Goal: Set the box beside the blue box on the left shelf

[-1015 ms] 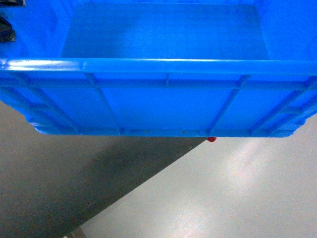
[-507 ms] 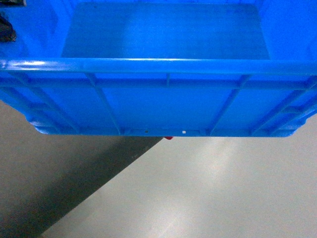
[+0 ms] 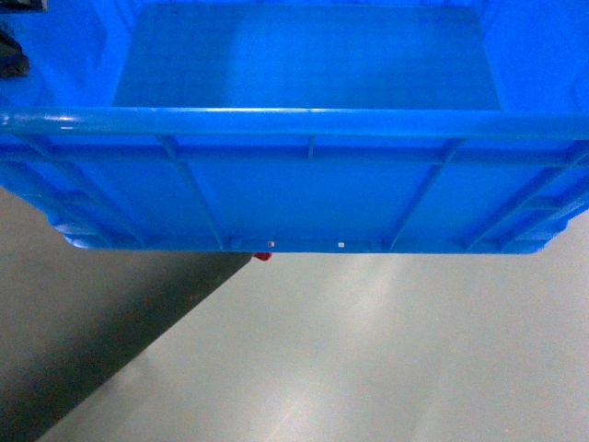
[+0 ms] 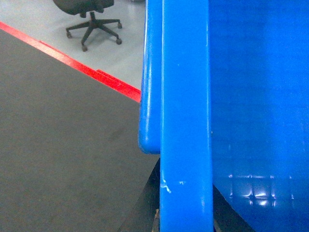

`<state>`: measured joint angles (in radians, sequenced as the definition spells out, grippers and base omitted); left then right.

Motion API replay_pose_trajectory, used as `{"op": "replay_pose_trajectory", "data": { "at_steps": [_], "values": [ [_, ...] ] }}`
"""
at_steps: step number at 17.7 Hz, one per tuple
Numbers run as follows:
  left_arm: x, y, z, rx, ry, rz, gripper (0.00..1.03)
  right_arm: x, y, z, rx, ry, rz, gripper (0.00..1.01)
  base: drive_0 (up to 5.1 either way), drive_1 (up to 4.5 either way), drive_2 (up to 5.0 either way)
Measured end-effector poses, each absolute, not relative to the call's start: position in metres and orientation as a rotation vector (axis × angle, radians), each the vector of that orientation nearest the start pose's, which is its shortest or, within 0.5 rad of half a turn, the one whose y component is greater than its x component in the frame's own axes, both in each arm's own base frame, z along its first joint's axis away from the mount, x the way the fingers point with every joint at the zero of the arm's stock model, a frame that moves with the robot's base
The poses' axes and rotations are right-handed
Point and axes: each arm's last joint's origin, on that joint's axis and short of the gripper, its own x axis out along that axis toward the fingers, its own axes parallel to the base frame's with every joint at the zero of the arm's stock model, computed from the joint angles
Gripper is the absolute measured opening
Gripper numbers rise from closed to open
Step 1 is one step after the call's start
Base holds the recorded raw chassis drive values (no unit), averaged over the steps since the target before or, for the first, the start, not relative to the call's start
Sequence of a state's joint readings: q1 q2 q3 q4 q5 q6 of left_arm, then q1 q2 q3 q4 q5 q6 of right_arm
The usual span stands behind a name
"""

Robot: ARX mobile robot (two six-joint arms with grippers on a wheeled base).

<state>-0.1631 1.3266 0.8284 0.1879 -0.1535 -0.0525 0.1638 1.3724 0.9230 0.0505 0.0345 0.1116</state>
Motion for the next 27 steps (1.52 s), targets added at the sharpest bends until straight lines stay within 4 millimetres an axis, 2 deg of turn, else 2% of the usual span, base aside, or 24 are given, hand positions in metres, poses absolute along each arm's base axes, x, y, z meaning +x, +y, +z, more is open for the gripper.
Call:
{"op": "replay_pose_trajectory", "data": {
  "at_steps": [27],
  "values": [
    [0.2886,-0.0430,0.2658,-0.003,0.307,-0.002,0.06,0.2998,0.0484,0.2723,0.070,0.405,0.105,0.07,-1.6,-1.62,-1.6]
  ]
}}
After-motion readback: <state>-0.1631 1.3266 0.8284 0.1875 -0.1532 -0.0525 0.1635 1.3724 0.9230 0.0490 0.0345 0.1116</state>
